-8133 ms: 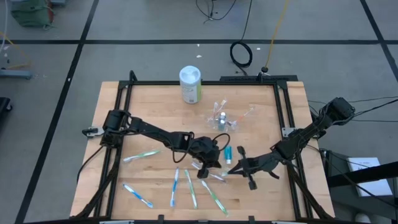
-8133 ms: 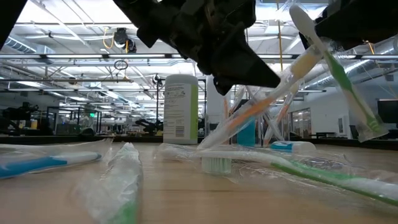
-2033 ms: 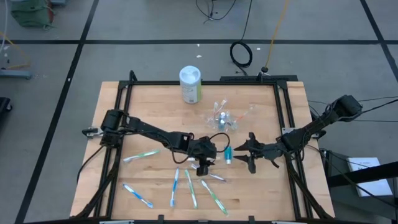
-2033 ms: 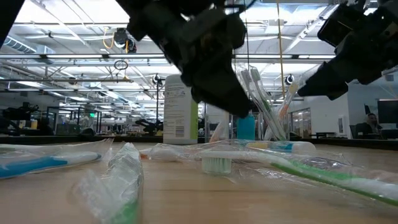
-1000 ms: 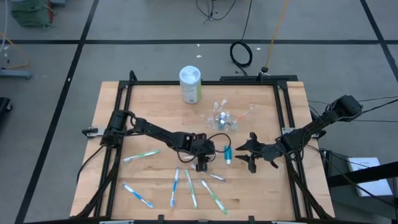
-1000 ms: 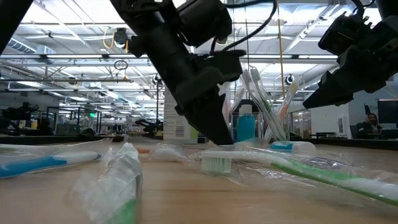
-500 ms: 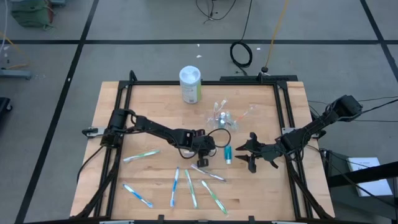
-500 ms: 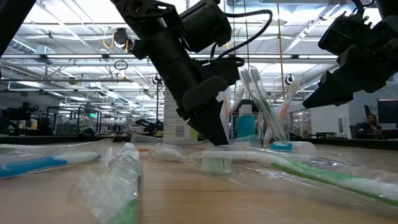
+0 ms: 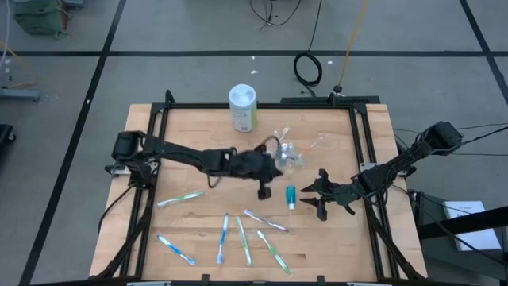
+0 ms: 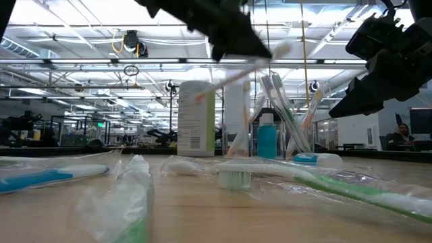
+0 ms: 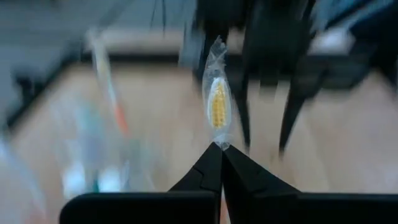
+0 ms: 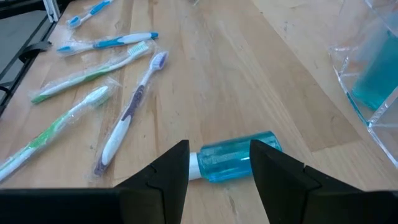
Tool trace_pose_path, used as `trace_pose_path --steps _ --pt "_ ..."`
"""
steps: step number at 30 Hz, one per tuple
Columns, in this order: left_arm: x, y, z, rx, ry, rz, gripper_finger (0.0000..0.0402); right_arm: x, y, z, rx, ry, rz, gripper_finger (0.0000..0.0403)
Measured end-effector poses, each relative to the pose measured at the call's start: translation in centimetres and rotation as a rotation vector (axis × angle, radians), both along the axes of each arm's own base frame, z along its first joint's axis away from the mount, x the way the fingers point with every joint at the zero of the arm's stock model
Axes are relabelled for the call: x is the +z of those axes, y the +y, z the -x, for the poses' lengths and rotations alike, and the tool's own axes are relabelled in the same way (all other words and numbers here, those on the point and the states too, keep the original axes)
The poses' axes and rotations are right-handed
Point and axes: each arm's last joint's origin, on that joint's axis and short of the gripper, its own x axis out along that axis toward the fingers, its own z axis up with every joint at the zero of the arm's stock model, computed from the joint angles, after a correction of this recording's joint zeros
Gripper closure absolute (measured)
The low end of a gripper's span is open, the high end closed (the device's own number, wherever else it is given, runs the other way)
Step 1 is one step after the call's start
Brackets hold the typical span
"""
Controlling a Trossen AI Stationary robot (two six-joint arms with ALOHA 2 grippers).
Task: Pick & Place toothbrushing station
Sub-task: Put the orange toothbrush into the transparent organizer
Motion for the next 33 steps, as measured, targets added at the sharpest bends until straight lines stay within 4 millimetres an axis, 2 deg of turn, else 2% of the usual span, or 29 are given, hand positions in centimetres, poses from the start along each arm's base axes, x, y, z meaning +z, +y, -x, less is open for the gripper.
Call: trace_pose_path --steps 3,6,13,17,21,23,25,30,33 --pt "1.8 0.8 -0.6 -0.045 -0.185 -0.009 0.0399 0.0 0.0 0.0 0.0 0.0 -0.003 0.0243" --pt "2.2 1.5 -1.6 -0.046 -0.341 -0.01 0.04 0.0 0.0 0.0 -0.014 0.0 -0.029 0.0243" --pt "0.0 3.0 -3.6 0.061 -0.537 -0.118 0.04 -0.1 0.1 0.1 -0.02 0.008 -0.049 0.0243" --pt "-0.4 4.0 -3.6 0.186 -0.596 -0.135 0.04 -0.1 0.2 0.2 -0.034 0.015 -0.086 0.0243" --pt "0.2 4.0 -2.0 0.226 -0.694 -0.173 0.0401 -0.2 0.7 0.4 -0.011 0.02 -0.094 0.0243" --pt "1.0 3.9 -0.6 0.239 -0.736 -0.198 0.0401 -0.2 0.9 0.5 0.0 0.019 -0.092 0.0243" --pt "0.9 4.2 0.6 0.263 -0.743 -0.217 0.0401 -0.1 1.0 0.6 0.004 0.015 -0.098 0.0243" --pt "-3.3 5.8 2.7 0.319 -0.732 -0.142 0.0401 -0.1 1.1 0.6 -0.003 0.011 -0.117 0.0243" --pt "-4.8 6.5 3.3 0.332 -0.777 -0.122 0.0401 -0.1 1.1 0.6 -0.007 0.005 -0.109 0.0243"
